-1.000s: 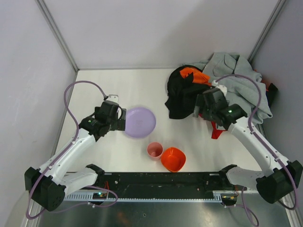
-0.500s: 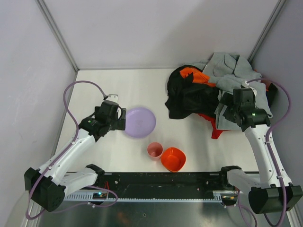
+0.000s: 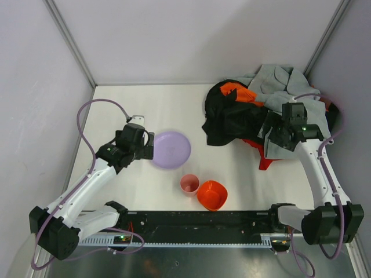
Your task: Pick out a specific cloth from the pile
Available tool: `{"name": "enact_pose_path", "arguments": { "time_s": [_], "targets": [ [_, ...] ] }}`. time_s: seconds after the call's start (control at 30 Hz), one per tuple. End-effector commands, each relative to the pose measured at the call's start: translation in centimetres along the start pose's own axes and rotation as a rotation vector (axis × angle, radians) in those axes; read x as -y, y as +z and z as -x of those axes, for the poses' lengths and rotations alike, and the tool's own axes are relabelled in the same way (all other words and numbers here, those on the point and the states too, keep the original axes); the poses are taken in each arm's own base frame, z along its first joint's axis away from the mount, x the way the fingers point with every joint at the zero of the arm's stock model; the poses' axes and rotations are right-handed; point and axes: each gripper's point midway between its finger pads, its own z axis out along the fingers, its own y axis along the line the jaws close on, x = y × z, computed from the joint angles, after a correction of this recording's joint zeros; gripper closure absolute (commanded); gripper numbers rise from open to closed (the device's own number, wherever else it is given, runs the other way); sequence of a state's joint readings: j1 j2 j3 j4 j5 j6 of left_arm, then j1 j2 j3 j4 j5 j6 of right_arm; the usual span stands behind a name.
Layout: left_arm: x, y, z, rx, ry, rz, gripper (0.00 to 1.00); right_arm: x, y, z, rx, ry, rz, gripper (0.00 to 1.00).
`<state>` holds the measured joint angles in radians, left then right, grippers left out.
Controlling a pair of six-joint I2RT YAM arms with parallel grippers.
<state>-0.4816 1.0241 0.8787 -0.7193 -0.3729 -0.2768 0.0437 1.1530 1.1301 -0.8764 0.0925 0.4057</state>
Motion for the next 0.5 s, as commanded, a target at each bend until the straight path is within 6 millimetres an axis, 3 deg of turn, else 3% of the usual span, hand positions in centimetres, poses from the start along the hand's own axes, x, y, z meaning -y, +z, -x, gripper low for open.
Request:
{"name": "enact_pose_path", "arguments": {
  "time_s": [0.0, 0.47],
  "targets": [
    [-0.2, 0.0, 0.5, 0.034, 0.015, 0.01, 0.0, -1.6, 1.3, 1.1, 0.009, -0.004, 0.061, 0.01],
    [-0.3, 0.1, 0.4, 0.029, 0.018, 0.021, 0.0, -4.3, 6.6, 1.4, -0.074, 0.04, 0.131, 0.01]
  ]
}}
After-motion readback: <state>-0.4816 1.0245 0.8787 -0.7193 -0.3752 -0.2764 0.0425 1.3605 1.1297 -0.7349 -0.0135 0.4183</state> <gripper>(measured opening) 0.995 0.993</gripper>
